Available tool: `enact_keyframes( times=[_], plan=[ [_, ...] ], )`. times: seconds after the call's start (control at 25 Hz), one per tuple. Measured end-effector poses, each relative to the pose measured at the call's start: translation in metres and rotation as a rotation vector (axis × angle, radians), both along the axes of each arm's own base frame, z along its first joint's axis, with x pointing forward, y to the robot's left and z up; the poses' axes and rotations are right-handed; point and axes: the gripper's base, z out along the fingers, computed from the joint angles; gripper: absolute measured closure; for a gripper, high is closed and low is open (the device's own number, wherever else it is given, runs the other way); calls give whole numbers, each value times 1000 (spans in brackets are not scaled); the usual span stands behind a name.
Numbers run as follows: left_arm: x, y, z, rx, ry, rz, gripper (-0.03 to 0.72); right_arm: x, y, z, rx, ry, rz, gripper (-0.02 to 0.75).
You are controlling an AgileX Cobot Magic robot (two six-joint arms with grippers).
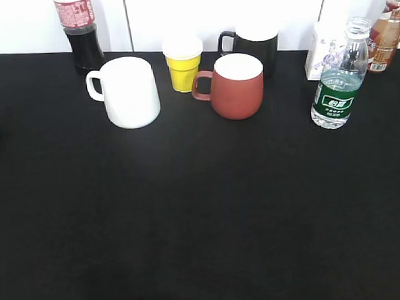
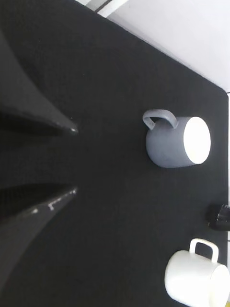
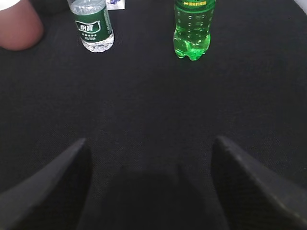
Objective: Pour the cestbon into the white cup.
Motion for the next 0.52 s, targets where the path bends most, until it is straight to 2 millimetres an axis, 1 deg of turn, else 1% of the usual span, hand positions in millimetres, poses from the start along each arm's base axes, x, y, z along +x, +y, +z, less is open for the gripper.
enact_keyframes(
  times=[0.16, 0.52],
  plan=[
    [0, 0, 0, 0, 0, 0, 444, 0, 0, 0, 1, 0, 0, 151],
    [0, 0, 0, 0, -1, 0, 447, 0, 0, 0, 1, 0, 0, 152]
  ],
)
